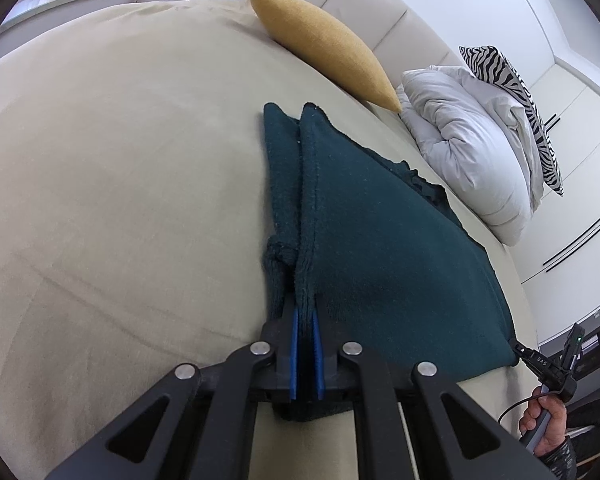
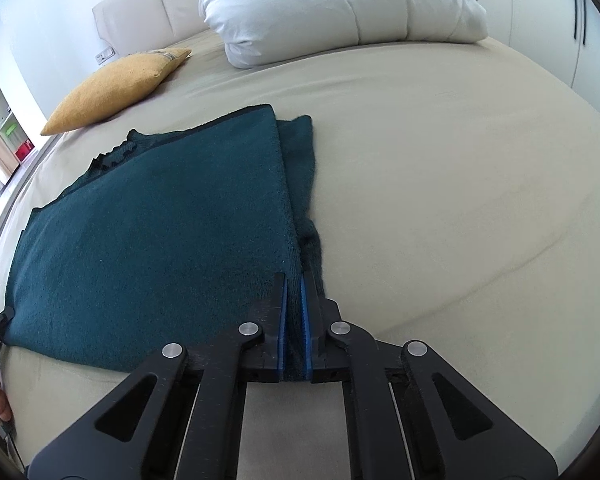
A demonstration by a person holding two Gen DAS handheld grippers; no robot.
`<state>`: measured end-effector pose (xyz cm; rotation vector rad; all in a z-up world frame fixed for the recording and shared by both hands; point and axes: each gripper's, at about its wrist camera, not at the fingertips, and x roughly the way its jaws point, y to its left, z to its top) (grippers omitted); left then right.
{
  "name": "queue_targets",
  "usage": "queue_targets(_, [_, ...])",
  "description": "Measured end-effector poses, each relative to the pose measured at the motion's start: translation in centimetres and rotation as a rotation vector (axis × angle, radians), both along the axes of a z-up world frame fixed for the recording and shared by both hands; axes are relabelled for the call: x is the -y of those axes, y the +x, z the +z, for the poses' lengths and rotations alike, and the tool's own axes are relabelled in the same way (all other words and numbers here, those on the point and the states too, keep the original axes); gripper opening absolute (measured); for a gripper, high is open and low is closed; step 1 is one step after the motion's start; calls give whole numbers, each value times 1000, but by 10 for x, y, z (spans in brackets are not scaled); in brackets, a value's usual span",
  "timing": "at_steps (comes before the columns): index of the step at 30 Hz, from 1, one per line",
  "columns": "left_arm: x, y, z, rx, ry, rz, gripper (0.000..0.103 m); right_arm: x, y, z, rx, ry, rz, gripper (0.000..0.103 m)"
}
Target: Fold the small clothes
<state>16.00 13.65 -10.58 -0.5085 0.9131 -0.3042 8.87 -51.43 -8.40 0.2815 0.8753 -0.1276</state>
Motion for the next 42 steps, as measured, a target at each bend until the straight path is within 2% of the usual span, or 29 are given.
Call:
queue_targets(4, [0,0,-2,5,4,-6,10,9,-6,-13,8,46,-9,4])
queue_targets(13, [1,-3,3,-9,10,-17,10,11,0,-17,5,51,-5,5])
queue_targets(15, [3,-5,5,1,28,-28,9,12,-3,-14,5,66,-11,10])
queue_targets(24, [5,-14,4,28,45,-20,7,8,3,-16,-3,39,4,12])
queue_targets(31, [2,-14,4,16,37,-15,9,10,5,-18,-18,35,6,14])
queue_targets(33, [0,-16,11,21,41,-12,14,11,3,-12,-24,37,-20,21])
queue_targets(34, [-1,-19,18,26,65,2,19,12,1,-7,-18,41,-47,23])
queue_targets(35, [-3,-22,25,37,94,25,34,14,-3,1,-1,40,-78,24])
queue_targets(36, [-6,-25,35,64,109,48,44,13,-7,12,34,35,-100,26])
queue_targets(38, [-7,-28,58,132,148,70,46,7,-7,29,87,42,-87,35])
queue_targets(39, [-2,-24,69,161,176,68,48,0,-4,38,112,57,-61,46])
queue_targets(40, [5,-18,79,191,193,50,50,-6,1,44,129,75,-34,50])
queue_targets(42, [27,1,92,240,226,-1,52,-27,18,52,151,126,59,51])
